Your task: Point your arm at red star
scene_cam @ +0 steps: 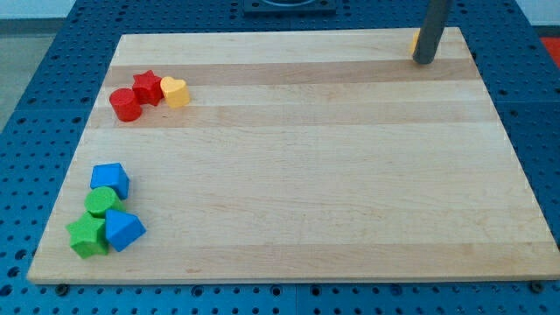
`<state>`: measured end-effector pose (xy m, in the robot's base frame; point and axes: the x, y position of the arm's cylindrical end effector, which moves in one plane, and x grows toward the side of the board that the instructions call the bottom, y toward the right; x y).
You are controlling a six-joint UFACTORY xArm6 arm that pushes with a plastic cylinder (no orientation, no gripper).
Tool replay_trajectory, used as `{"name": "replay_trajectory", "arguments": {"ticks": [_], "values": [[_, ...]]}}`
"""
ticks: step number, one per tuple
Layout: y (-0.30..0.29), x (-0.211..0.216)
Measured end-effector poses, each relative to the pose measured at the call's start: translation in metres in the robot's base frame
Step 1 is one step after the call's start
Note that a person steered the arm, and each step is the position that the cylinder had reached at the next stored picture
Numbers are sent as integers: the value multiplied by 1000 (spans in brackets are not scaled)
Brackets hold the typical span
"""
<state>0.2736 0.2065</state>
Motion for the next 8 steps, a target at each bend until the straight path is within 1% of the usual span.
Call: {"name": "replay_trajectory", "arguments": {"ticks": [2,5,6,7,8], "values": [[-125,29],[-283,30],[-304,30],[-304,29],[-332,-10]]}}
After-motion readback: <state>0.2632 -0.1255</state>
